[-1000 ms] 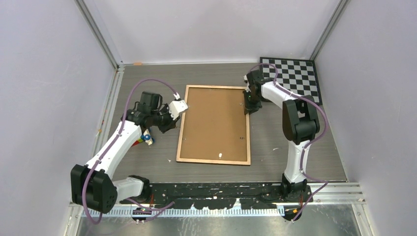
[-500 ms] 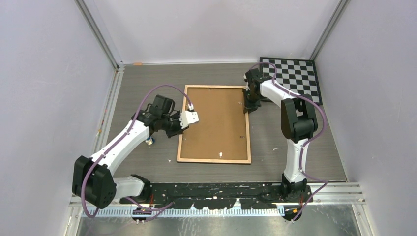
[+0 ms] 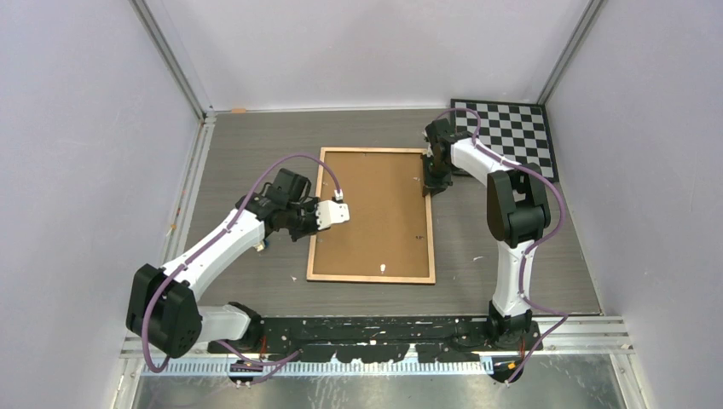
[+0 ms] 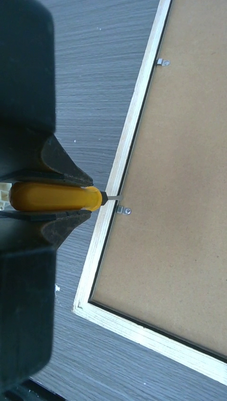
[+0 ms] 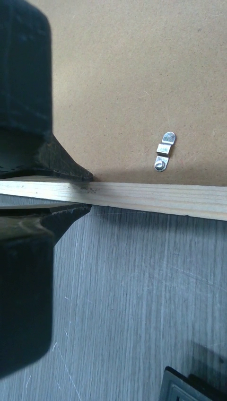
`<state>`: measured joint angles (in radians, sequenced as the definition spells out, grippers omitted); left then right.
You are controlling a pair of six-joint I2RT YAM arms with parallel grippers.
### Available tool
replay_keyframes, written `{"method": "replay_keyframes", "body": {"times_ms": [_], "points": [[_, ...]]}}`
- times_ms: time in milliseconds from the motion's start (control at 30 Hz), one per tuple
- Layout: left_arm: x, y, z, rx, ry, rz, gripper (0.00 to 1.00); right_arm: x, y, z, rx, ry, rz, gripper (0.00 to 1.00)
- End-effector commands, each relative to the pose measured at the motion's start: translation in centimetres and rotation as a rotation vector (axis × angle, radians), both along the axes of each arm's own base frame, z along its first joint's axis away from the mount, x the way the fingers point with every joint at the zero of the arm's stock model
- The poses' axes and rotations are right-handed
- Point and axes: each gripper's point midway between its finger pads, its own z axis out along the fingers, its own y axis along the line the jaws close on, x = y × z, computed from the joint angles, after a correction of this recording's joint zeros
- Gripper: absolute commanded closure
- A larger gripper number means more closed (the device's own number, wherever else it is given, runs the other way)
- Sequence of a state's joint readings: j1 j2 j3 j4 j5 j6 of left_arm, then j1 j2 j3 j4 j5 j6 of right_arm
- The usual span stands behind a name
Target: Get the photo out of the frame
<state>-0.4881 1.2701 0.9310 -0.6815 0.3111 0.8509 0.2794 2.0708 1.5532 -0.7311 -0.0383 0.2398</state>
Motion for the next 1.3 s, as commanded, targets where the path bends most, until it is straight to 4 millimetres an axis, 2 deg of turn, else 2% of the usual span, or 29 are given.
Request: {"method": "replay_keyframes", "body": {"times_ms": [0, 200, 433, 667, 800, 1033, 1267], "points": [[0.0, 0.1, -0.5, 0.032, -0.015, -0.027, 1.00, 0.0, -0.1, -1.7, -0.030, 0.024, -0.019, 0.99], [-0.7, 0.5, -1.4, 0.072, 0.002, -0.066, 1.00, 0.0, -0.3, -1.8, -0.036, 0.024, -0.023, 0.99], [-2.5, -0.1, -0.7, 0.064, 0.059, -0.129, 1.00, 0.2, -0.8, -2.1, -0.064, 0.021, -0.043, 0.99], [-3.4, -0.4, -0.8, 0.053, 0.117, -0.141, 1.00, 0.4, -1.0, -2.4, -0.075, 0.025, -0.050, 0.99], [-3.4, -0.5, -0.9, 0.045, 0.123, -0.135, 1.00, 0.4, -0.9, -2.6, -0.076, 0.026, -0.053, 0.99], [-2.3, -1.5, -0.9, -0.008, 0.109, -0.071, 1.00, 0.3, -0.8, -2.7, -0.072, 0.031, -0.054, 0.99], [-3.3, -2.9, -0.5, -0.076, 0.156, -0.081, 1.00, 0.4, -0.8, -2.7, -0.069, 0.033, -0.055, 0.99]]}}
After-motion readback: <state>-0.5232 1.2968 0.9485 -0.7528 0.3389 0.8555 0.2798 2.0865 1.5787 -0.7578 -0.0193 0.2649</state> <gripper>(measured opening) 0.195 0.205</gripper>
